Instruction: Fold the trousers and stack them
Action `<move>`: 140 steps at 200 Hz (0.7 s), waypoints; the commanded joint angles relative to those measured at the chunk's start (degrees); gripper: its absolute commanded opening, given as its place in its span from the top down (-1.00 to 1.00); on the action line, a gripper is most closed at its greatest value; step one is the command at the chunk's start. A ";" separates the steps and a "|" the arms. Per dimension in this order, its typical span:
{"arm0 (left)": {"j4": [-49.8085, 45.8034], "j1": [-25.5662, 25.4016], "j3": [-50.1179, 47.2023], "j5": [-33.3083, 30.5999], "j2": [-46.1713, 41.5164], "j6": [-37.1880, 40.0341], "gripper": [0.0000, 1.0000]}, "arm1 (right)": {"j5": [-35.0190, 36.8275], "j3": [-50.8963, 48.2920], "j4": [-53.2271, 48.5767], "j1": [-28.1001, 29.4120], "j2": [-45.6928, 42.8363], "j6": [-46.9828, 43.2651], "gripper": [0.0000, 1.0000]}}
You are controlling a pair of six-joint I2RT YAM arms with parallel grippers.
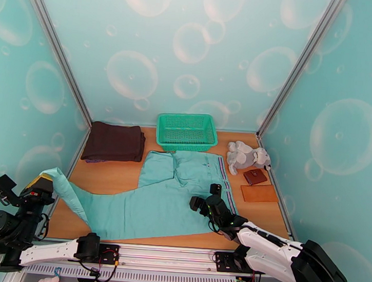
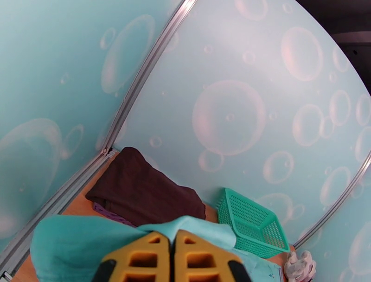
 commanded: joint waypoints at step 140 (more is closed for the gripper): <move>107.30 4.65 -37.63 -6.02 37.86 90.33 -0.68 | -0.79 1.87 0.26 4.38 3.28 -0.21 -0.99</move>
